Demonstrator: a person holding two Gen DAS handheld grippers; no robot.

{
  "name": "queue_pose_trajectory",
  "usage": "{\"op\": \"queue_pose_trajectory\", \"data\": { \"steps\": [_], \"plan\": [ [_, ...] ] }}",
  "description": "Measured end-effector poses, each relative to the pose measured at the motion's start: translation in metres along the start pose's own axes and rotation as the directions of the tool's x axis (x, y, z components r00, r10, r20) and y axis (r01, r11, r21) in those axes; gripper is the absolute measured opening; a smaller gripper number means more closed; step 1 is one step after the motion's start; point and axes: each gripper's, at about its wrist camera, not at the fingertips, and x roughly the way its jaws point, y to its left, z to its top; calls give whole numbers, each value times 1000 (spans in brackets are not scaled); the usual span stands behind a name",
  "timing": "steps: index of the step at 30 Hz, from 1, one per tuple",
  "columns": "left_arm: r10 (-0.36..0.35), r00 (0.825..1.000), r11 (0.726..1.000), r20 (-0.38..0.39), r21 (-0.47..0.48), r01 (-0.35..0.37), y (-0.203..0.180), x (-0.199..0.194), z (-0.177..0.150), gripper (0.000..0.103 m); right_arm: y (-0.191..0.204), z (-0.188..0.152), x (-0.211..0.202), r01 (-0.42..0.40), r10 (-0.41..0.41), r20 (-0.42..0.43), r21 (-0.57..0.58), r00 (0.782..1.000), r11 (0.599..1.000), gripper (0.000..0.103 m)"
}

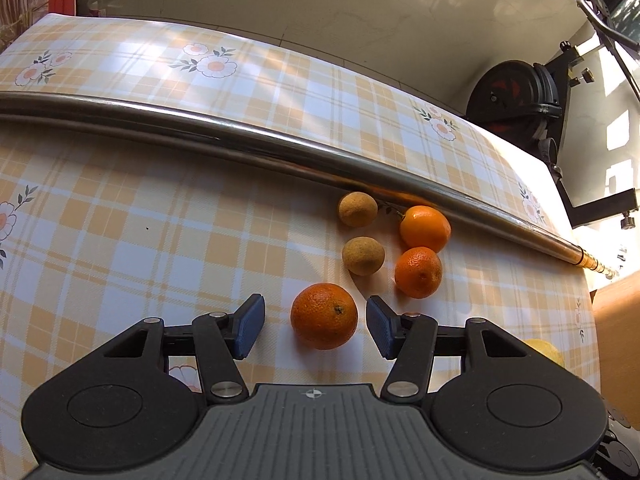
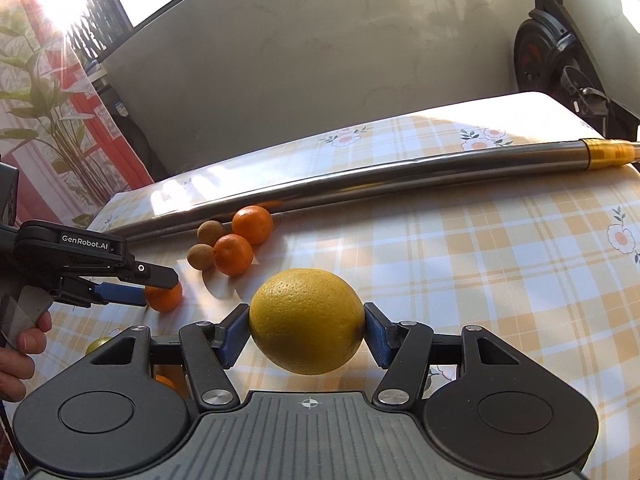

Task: Organize fruits
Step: 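Grasp the tangerine with the left gripper while the right gripper lifts the yellow grapefruit, then carry the tangerine onto the plate with the left gripper while the right carries the grapefruit over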

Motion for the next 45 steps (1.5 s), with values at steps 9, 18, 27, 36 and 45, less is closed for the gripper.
{"op": "queue_pose_trajectory", "data": {
  "steps": [9, 18, 27, 36, 45],
  "plan": [
    [-33, 997, 997, 65, 70, 28, -17, -20, -11, 38, 6, -8, -13, -20, 20, 7, 11, 1000, 1000, 56],
    [-84, 985, 988, 153, 141, 63, -33, -76, -40, 38, 21, -17, -41, -19, 19, 31, -9, 999, 1000, 56],
    [-141, 977, 977, 158, 181, 112, -34, -117, -91, 38, 34, -36, -69, -23, 24, 47, -27, 999, 999, 56],
    [-165, 981, 977, 102, 155, 148, -18, -123, -144, 38, 50, -53, -92, -1, 5, 60, -74, 998, 997, 56],
    [-133, 989, 975, 62, 189, 119, -14, -119, -174, 38, 63, -63, -103, -14, 19, 53, -91, 998, 996, 56]
  ]
}}
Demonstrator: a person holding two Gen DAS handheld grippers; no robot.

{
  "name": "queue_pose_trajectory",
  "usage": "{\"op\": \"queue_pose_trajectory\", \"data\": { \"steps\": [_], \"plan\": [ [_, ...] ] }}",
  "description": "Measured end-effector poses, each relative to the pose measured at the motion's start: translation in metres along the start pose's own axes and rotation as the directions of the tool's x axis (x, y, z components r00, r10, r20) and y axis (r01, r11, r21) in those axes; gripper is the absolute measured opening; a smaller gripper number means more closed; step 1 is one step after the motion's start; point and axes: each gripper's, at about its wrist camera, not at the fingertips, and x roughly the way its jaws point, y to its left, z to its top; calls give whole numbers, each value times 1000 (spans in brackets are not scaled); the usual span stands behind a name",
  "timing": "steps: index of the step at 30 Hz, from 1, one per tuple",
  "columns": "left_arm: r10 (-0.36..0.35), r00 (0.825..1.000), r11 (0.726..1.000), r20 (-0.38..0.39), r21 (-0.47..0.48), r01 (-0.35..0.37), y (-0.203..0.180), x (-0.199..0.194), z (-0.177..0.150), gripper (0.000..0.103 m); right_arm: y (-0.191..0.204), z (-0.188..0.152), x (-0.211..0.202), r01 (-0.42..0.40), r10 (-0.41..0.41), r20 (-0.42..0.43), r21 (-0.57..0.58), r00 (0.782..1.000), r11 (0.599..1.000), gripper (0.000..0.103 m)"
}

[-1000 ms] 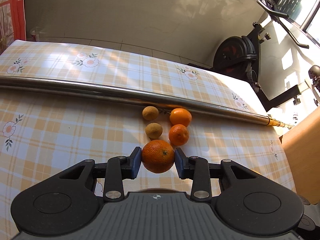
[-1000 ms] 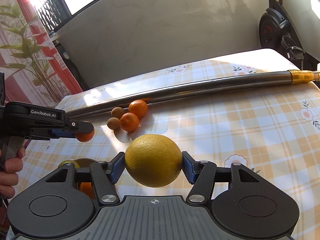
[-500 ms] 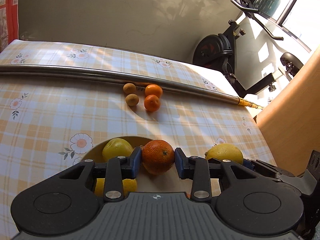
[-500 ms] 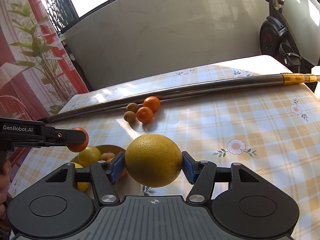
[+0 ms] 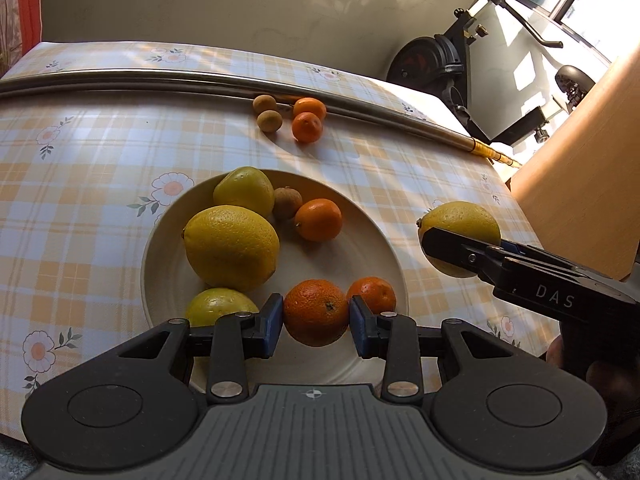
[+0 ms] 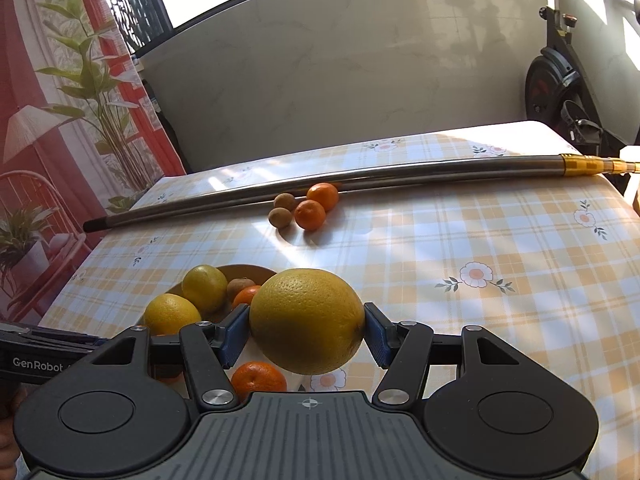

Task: Organize fruits
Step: 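Carry the tangerine onto the plate with the left gripper while the right carries the grapefruit over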

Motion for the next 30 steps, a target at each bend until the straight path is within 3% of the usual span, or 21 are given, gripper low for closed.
{"op": "queue_pose_trajectory", "data": {
  "steps": [30],
  "plan": [
    [71, 996, 997, -54, 18, -70, -3, 5, -23, 38, 15, -7, -3, -22, 21, -35, -21, 999, 1000, 56]
  ]
}}
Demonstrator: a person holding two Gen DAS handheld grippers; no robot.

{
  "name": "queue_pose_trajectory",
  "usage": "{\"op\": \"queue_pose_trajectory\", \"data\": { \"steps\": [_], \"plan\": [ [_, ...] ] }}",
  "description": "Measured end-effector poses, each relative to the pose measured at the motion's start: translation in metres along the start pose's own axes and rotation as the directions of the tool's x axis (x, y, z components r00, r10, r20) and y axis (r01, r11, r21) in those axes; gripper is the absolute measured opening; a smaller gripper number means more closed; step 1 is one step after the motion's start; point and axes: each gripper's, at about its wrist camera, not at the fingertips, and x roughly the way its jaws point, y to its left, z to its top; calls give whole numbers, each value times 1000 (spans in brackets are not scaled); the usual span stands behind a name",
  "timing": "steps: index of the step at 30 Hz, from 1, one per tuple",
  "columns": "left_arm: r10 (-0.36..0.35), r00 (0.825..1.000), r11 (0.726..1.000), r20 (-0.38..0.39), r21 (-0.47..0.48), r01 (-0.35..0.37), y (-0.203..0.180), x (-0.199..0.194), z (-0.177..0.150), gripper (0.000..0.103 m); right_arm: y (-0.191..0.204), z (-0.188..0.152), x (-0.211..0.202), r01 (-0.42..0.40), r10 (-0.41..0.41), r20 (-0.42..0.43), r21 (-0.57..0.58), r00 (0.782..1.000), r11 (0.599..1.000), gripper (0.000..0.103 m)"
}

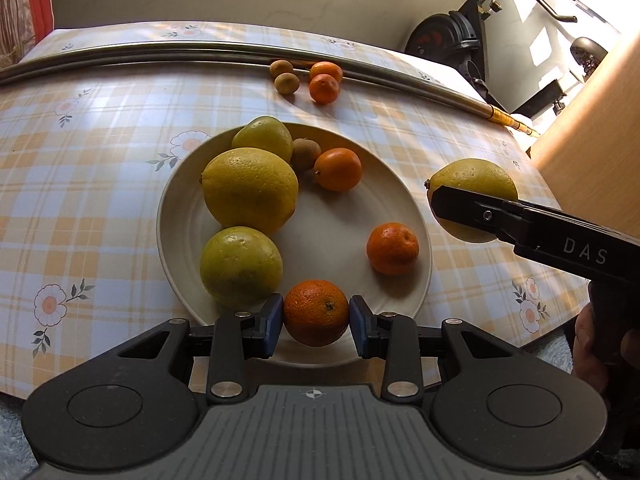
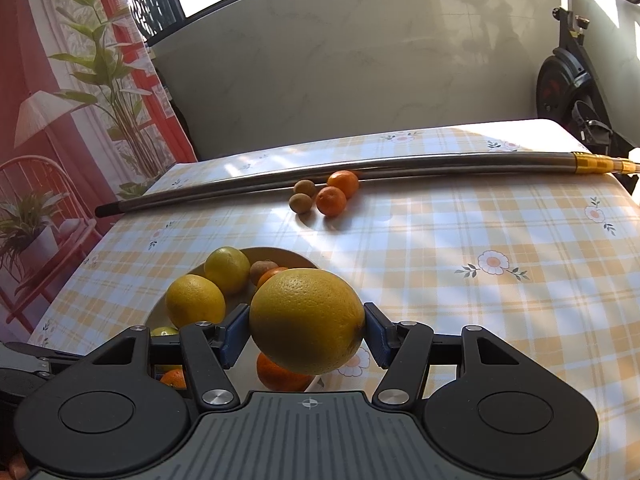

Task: Organize fruits
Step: 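Carry the tangerine onto the plate with the left gripper while the right carries the grapefruit over, then lower the yellow grapefruit onto the plate and open the right gripper while the left releases the tangerine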

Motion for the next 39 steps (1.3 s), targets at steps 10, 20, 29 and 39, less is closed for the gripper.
{"op": "queue_pose_trajectory", "data": {
  "steps": [10, 20, 29, 39],
  "plan": [
    [24, 999, 1000, -23, -17, -24, 5, 5, -4, 38, 4, -1, 5, -24, 24, -15, -14, 1000, 1000, 56],
    [27, 999, 999, -17, -30, -28, 8, 2, -5, 39, 25, -3, 18, -81, 77, -41, -85, 996, 993, 56],
    [0, 1000, 996, 24, -94, 3, 20, -13, -7, 40, 37, -7, 21, -85, 77, -75, -115, 994, 990, 56],
    [-26, 997, 987, 67, -154, 36, 33, -27, -14, 39, 44, -20, 13, -77, 62, -110, -141, 992, 987, 56]
  ]
}}
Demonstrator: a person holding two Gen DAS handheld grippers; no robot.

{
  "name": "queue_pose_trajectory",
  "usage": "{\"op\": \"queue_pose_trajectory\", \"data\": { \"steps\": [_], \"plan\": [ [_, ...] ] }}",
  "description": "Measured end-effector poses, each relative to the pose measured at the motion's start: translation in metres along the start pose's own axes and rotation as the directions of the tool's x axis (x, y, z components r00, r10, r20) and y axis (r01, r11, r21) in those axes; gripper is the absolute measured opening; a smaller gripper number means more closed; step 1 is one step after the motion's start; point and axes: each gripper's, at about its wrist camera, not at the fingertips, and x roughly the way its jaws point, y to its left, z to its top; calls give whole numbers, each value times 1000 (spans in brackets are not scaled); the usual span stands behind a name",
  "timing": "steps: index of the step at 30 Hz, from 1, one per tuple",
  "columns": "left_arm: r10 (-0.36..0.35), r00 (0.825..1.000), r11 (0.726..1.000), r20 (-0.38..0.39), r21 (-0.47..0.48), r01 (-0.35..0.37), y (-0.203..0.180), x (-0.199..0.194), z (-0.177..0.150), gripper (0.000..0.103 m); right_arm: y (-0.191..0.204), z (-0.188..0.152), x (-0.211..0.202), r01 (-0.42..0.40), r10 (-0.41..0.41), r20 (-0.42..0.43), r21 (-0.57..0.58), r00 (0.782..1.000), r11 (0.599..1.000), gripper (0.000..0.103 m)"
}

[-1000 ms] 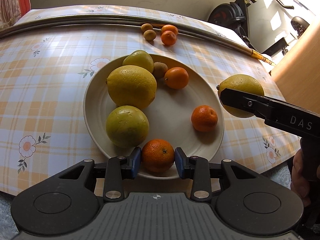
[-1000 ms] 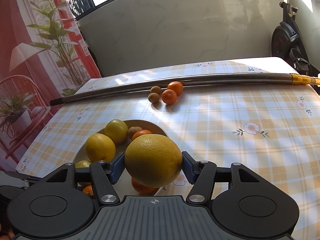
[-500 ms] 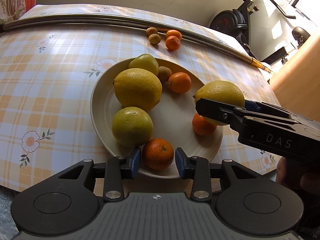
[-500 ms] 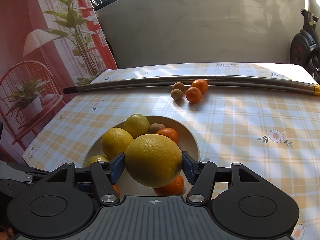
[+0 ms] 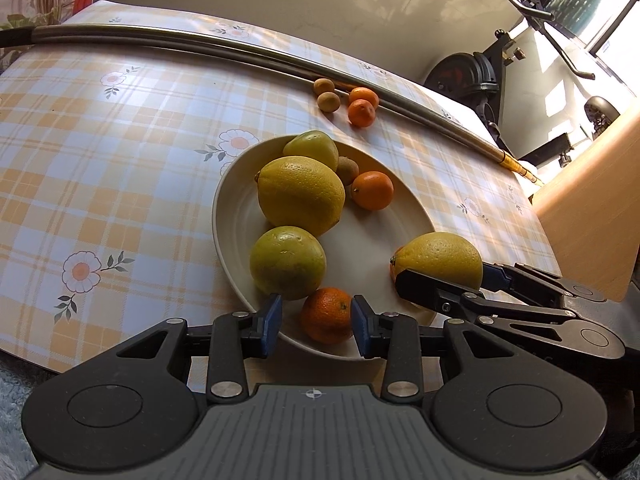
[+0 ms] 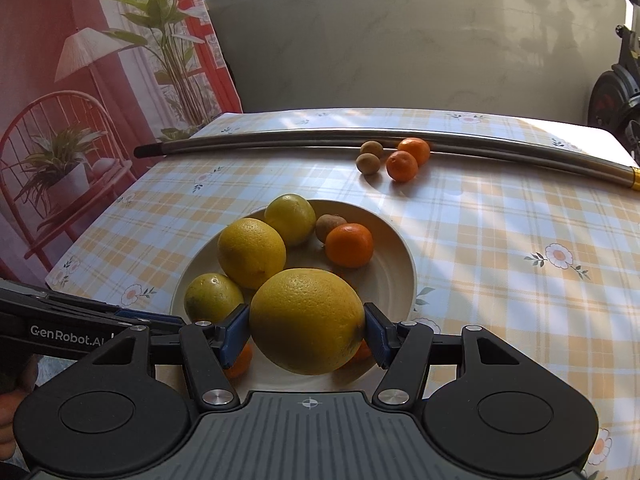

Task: Organize fruits
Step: 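Lower the yellow grapefruit onto the plate and open the right gripper while the left releases the tangerine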

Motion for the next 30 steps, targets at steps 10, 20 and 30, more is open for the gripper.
{"op": "queue_pose_trajectory", "data": {
  "steps": [10, 20, 30],
  "plan": [
    [53, 998, 998, 21, -28, -52, 5, -5, -1, 40, 14, -5, 3, 12, -14, -22, -58, 1000, 998, 56],
    [59, 998, 997, 17, -60, -58, 10, -6, -2, 40, 20, -8, 2, 33, -35, -26, -90, 999, 995, 56],
    [69, 997, 994, 28, -83, -67, 13, -12, -4, 40, 26, -8, -4, 41, -42, -1, -119, 999, 992, 56]
  ]
}}
